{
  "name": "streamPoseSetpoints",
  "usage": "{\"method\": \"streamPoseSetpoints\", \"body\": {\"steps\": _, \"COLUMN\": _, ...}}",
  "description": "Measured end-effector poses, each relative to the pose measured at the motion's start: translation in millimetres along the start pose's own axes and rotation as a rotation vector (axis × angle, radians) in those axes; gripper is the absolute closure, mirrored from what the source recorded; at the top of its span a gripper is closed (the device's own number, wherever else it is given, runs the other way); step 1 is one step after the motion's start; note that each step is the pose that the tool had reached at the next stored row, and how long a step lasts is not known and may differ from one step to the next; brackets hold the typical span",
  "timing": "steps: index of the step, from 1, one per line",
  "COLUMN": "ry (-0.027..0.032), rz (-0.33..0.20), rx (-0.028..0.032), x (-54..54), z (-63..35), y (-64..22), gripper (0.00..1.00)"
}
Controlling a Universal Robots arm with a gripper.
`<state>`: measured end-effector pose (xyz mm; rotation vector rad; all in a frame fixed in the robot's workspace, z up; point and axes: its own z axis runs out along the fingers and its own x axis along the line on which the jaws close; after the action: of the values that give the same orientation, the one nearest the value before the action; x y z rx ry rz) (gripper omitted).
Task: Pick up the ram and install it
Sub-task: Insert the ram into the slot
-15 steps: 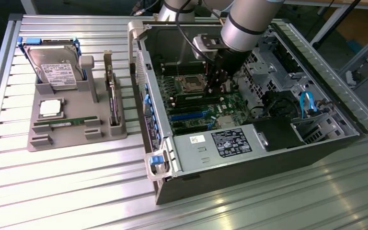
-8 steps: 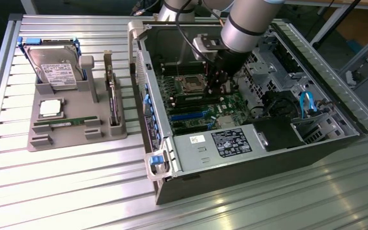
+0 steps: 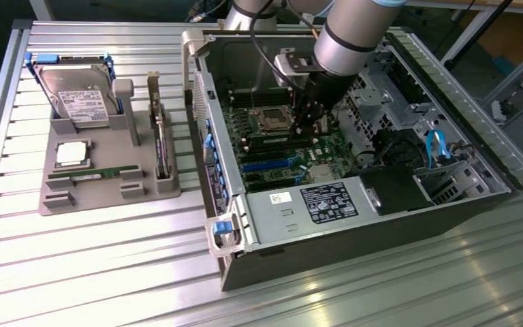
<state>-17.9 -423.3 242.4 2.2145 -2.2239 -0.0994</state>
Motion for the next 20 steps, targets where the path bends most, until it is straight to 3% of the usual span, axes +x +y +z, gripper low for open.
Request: {"method": "streamPoseSetpoints", "body": {"steps": 20, "ry": 0.0000, "rz": 0.000, "rx": 0.0000, "x": 0.1, "z": 3.7, "y": -1.6, "gripper": 0.88}}
